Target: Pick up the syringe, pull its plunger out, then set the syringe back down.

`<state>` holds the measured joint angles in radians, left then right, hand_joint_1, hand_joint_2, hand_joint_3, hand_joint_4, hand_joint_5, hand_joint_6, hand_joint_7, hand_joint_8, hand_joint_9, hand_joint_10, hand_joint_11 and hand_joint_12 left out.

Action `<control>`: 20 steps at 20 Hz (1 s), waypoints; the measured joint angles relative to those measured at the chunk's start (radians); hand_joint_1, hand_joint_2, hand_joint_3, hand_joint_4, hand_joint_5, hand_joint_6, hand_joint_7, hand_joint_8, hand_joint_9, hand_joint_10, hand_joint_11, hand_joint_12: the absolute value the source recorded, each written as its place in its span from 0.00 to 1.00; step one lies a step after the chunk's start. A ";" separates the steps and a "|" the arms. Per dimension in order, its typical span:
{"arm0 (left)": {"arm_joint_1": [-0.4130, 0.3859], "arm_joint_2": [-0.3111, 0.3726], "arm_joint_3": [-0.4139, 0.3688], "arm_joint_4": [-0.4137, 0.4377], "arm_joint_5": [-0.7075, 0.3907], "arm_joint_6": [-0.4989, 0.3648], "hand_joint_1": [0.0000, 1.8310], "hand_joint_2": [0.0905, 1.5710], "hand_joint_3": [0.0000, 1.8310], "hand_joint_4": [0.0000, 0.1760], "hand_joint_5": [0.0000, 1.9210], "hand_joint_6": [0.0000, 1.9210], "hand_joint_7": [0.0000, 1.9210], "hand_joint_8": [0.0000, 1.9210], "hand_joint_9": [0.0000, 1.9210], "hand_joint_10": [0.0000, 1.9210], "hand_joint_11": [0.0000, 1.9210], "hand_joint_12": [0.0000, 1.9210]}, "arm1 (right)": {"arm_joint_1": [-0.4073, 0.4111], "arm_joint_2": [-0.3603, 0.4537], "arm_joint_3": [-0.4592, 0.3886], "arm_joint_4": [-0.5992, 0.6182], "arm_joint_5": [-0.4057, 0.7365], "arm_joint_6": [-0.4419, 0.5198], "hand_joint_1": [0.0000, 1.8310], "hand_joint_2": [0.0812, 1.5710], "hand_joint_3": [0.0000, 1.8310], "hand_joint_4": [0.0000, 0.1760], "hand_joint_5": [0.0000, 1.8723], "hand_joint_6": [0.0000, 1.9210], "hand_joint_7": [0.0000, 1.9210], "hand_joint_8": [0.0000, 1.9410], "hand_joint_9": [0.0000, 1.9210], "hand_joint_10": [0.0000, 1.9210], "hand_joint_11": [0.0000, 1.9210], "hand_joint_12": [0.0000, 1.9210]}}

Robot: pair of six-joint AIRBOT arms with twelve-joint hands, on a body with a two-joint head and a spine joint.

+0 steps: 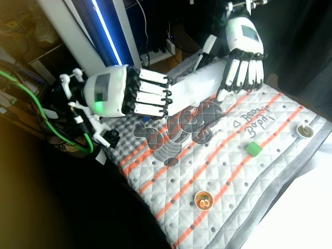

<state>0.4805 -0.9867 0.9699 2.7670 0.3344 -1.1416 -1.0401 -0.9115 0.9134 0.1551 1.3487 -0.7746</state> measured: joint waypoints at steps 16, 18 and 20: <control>0.046 0.019 -0.013 -0.061 0.059 0.008 0.65 0.79 0.00 0.00 0.46 0.57 0.26 0.87 0.22 0.83 0.21 1.00 | -0.051 0.034 -0.014 0.031 0.040 0.005 0.65 0.74 0.00 0.02 0.47 0.59 0.44 0.69 0.39 0.78 0.39 0.93; 0.053 0.019 -0.013 -0.062 0.065 0.008 0.65 0.80 0.00 0.00 0.46 0.56 0.26 0.89 0.20 0.88 0.20 1.00 | -0.064 0.037 -0.017 0.034 0.046 0.004 0.66 0.74 0.00 0.00 0.47 0.56 0.45 0.71 0.40 0.81 0.42 0.96; 0.060 0.019 -0.013 -0.068 0.066 0.008 0.65 0.80 0.00 0.00 0.46 0.55 0.26 0.89 0.20 0.88 0.19 1.00 | -0.075 0.040 -0.019 0.042 0.051 0.004 0.65 0.74 0.00 0.00 0.47 0.56 0.43 0.72 0.38 0.83 0.40 0.97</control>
<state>0.5404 -0.9672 0.9565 2.6995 0.4004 -1.1336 -1.1152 -0.8715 0.8948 0.1967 1.3998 -0.7704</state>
